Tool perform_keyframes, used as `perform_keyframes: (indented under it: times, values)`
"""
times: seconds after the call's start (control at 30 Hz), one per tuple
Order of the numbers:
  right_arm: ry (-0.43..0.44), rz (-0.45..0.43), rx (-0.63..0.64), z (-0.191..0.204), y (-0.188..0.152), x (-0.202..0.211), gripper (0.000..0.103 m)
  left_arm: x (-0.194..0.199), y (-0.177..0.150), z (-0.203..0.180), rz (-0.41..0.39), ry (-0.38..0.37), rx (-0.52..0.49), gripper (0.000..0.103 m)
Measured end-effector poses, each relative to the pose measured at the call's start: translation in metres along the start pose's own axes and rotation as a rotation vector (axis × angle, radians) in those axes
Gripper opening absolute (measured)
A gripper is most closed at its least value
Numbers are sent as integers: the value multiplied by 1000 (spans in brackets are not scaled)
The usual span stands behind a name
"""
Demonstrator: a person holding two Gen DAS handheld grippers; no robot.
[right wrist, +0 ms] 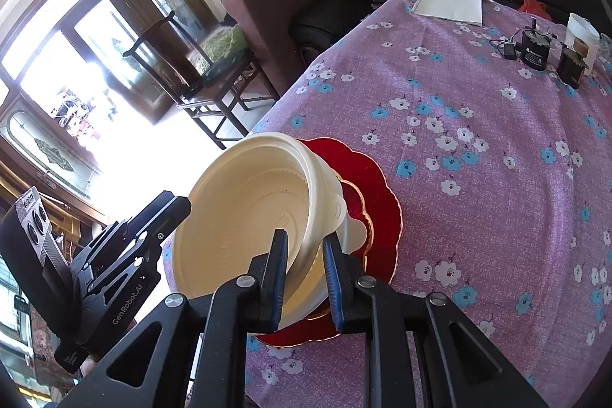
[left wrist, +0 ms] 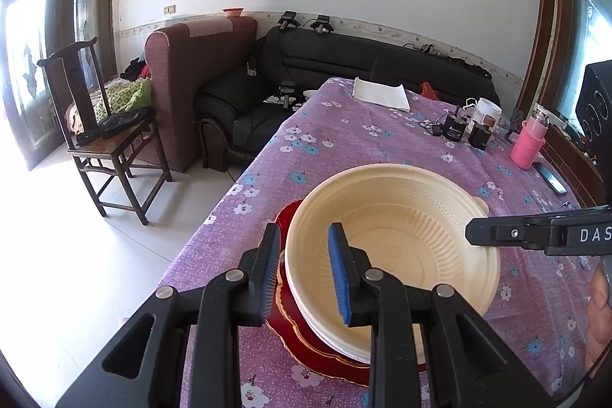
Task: Organize plates and bowls
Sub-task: 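Open the left gripper and release the cream bowl rim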
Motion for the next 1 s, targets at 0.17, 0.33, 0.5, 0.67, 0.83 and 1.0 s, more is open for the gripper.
perform_keyframes:
  times: [0.17, 0.33, 0.5, 0.67, 0.83, 1.0]
  values:
    - [-3, -7, -2, -1, -1, 3, 21, 3, 0, 2, -6, 6, -10, 25]
    - [-6, -28, -9, -3, -4, 4, 21, 4, 0, 2, -10, 15, -22, 25]
    - [-15, -31, -6, -3, -6, 3, 21, 7, -1, 3, -14, 19, -28, 25]
    - [-25, -31, 4, -3, -9, 1, 21, 8, -1, 2, -16, 24, -36, 26]
    - [-32, -23, 1, -6, -11, -4, 21, 9, -2, 3, -20, 30, -38, 32]
    - [-31, -23, -9, -10, -10, -1, 21, 9, -2, 5, -24, 36, -39, 34]
Point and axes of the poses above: each gripper's, at about its wrist camera, not at the fingertips, and x roughly against the way its jaws point, z to its left, y to its top, the point moved 3 cm from there along -x, roughly the way its jaws point, and after that the axes turned 14 degrees about -z, right-handed, at the moved point
